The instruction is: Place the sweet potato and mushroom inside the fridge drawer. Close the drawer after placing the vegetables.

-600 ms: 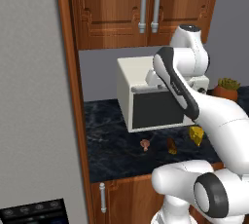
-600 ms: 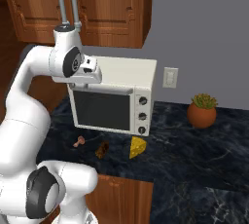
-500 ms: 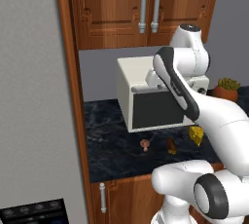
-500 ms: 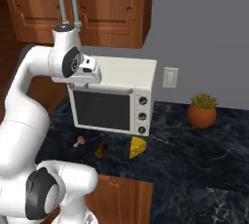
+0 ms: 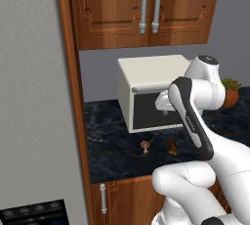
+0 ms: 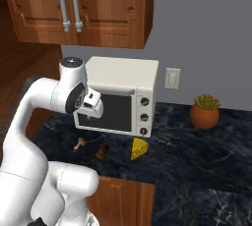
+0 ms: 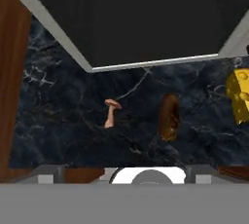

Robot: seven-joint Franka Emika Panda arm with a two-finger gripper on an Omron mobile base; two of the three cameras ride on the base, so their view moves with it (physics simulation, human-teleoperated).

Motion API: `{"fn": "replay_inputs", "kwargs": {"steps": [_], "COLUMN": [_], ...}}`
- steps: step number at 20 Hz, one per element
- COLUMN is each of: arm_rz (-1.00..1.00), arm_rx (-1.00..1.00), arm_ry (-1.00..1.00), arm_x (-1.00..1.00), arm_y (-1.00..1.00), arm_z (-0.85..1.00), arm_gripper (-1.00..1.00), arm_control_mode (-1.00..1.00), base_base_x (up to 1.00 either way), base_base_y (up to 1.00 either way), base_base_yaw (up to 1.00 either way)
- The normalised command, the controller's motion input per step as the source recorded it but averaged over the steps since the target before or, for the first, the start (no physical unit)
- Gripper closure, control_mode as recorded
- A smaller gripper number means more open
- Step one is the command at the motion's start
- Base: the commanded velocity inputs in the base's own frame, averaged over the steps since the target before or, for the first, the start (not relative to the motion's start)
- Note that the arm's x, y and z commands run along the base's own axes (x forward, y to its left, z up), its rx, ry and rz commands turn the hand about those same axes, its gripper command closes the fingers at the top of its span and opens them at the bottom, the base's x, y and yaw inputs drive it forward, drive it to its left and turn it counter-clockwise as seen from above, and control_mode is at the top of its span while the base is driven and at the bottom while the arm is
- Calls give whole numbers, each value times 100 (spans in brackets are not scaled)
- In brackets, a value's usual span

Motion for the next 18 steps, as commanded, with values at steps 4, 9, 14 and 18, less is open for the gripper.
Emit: {"fn": "replay_inputs", "kwargs": {"steps": [4,9,14,18], "arm_rz": [-19,-5,-9,-1], "arm_rx": [23,2,0,-1], "arm_ry": [23,18,16,1], "arm_x": [-2,1,12,23], "arm_y": [-59,-27,-10,-1], "arm_z": [-88,-69,-38,-31], "arm_gripper": [-100,-100,-100,-100], "arm_control_mode": [-100,-100,-100,-100], "base_base_x": [0,0,0,0], "base_base_y": [0,0,0,0], "base_base_yaw": [0,0,0,0]}}
